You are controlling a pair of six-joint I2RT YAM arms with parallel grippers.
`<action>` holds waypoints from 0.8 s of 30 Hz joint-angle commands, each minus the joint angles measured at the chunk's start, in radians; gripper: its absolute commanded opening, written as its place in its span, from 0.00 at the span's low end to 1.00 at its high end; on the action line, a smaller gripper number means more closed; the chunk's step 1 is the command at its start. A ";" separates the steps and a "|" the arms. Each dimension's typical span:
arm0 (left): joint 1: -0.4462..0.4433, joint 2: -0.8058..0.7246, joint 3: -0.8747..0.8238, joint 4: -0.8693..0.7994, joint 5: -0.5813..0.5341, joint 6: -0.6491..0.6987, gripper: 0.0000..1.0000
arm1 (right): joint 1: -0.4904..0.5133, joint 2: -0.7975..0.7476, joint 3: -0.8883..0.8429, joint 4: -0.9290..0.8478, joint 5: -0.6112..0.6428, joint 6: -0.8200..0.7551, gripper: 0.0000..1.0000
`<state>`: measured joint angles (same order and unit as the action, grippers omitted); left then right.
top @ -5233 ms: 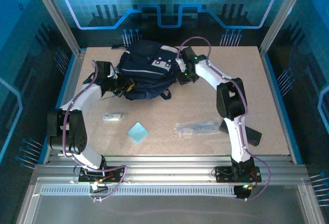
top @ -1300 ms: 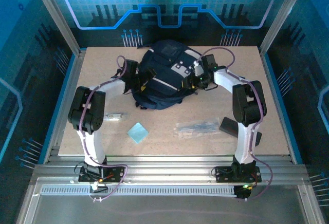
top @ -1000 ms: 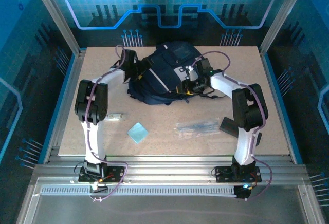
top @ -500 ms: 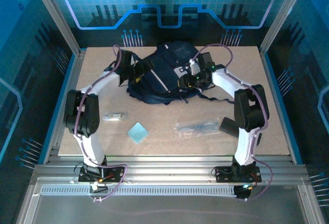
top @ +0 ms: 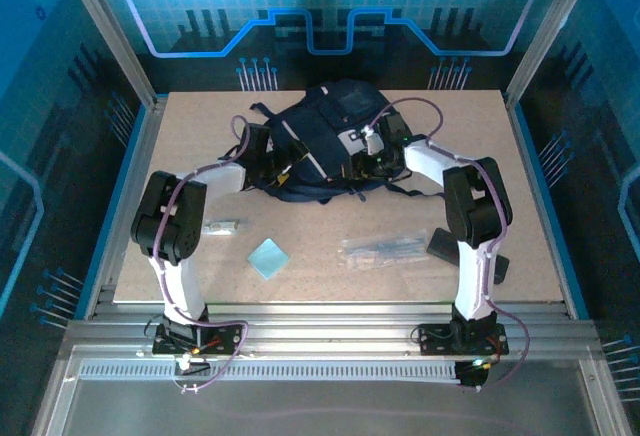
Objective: Pack the student bag
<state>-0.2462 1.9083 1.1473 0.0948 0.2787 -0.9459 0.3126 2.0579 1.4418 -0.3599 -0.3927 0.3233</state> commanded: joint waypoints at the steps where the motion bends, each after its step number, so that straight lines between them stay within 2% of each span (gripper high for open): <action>1: -0.021 0.081 -0.017 0.042 0.028 -0.045 0.91 | 0.073 -0.073 -0.047 0.021 -0.163 0.059 0.64; 10: -0.022 0.062 0.000 0.020 0.007 -0.025 0.91 | 0.085 -0.206 -0.075 0.017 -0.230 0.105 0.64; 14: -0.022 0.036 0.055 -0.083 -0.016 0.059 0.91 | 0.056 -0.253 -0.110 -0.042 -0.087 0.100 0.63; 20: -0.062 -0.068 0.121 -0.322 -0.105 0.247 0.89 | -0.049 -0.337 -0.200 -0.103 0.290 0.177 0.62; 24: -0.151 -0.132 0.142 -0.459 -0.208 0.336 0.88 | -0.154 -0.317 -0.236 -0.078 0.328 0.244 0.62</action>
<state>-0.3347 1.8496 1.2549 -0.1818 0.1577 -0.7246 0.2173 1.7473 1.2289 -0.4206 -0.1844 0.4992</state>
